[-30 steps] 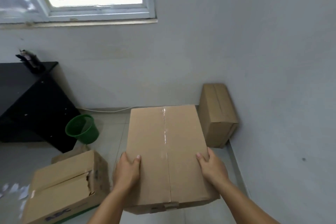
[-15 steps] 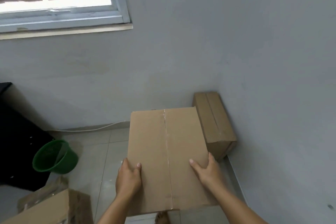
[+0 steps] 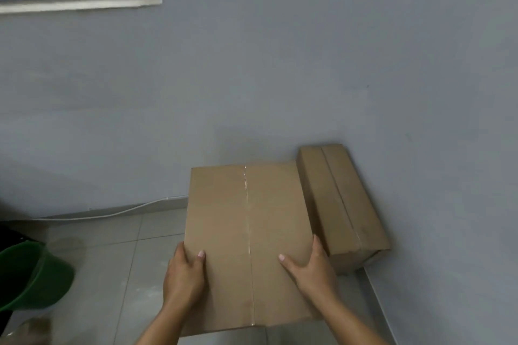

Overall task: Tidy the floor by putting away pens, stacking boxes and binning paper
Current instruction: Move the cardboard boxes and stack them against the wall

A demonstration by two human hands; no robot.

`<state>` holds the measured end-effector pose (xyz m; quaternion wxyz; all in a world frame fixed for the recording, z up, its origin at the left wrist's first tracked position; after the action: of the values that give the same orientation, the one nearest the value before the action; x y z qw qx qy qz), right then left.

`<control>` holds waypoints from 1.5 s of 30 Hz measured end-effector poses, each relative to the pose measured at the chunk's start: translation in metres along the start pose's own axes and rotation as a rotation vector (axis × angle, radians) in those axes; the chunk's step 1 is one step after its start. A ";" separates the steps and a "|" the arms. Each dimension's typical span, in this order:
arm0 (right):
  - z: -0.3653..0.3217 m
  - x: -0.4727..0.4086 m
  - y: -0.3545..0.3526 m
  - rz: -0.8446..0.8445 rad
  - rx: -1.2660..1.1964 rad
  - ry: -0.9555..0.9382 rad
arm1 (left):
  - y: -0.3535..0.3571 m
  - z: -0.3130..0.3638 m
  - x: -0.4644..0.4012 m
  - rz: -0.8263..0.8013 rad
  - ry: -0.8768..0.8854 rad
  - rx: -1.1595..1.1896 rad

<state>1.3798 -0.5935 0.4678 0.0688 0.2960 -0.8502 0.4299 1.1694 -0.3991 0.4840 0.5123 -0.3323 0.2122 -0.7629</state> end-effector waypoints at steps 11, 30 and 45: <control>0.096 -0.132 0.129 0.005 0.094 -0.019 | 0.158 -0.107 -0.111 -0.006 0.032 -0.019; 0.163 -0.196 0.195 0.015 0.146 -0.069 | 0.260 -0.170 -0.153 -0.009 0.059 -0.042; 0.133 -0.177 0.236 0.013 0.638 -0.438 | 0.278 -0.136 -0.166 -0.104 0.315 -0.141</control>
<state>1.4093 -0.5101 0.1564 -0.2126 0.3820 -0.6701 0.5999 1.2915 -0.3551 0.1578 0.4080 -0.2544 0.3252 -0.8143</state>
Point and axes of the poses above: each hand's wrist, its own x-axis away from the middle knuckle, its own y-axis out of the palm, z = x × y, the point moved 3 cm from there along -x, towards the middle knuckle, and after that the axes turned 3 degrees about x, right-handed, at the moved point
